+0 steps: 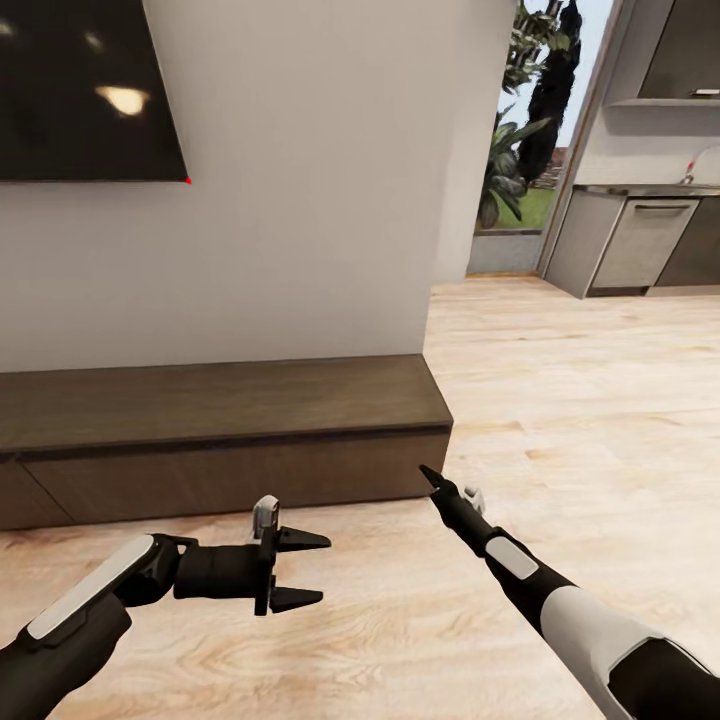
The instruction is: Place each of the two pumpkins and all three candles from the living room inside a cabinet in the living room (use any cabinet), then make sure every cabinet is closed, and position the cauldron so it is next to a table in the living room.
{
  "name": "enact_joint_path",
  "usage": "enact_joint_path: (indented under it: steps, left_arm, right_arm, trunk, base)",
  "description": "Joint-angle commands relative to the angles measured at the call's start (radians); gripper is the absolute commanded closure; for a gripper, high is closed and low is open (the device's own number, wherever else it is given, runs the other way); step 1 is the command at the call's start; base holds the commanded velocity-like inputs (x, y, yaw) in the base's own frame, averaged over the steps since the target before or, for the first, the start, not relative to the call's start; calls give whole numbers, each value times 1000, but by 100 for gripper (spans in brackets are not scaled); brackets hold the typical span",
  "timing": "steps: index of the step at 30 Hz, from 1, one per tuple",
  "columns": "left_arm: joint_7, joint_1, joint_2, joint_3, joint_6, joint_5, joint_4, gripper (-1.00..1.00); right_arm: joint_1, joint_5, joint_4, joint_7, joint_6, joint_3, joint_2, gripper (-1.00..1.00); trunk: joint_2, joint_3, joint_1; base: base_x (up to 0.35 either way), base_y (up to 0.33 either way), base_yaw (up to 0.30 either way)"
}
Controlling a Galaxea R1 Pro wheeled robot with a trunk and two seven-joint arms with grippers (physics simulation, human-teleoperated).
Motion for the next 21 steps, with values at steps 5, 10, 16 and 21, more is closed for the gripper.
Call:
enact_joint_path:
  steps: [5,10,16,21]
  left_arm:
    - [8,-1,8,3,1,13,1,-100]
    - [8,-1,9,3,1,13,1,-100]
    - [8,-1,8,2,0,12,1,-100]
    - [8,-1,8,2,0,15,0,-100]
  right_arm:
    - [0,-9,5,-5,-10,4,18,-100]
    - [-1,-33,5,-3,-3,1,24,-100]
    - [0,-115,6,0,0,1,25,-100]
    - [0,-178,6,12,2,1,24,-100]
  trunk:
    - [0,-1,0]
    - [0,-1,0]
    - [0,-1,0]
    - [0,-1,0]
  base:
    - [239,75,0]
    - [289,16,0]
    - [301,1,0]
    - [86,0,0]
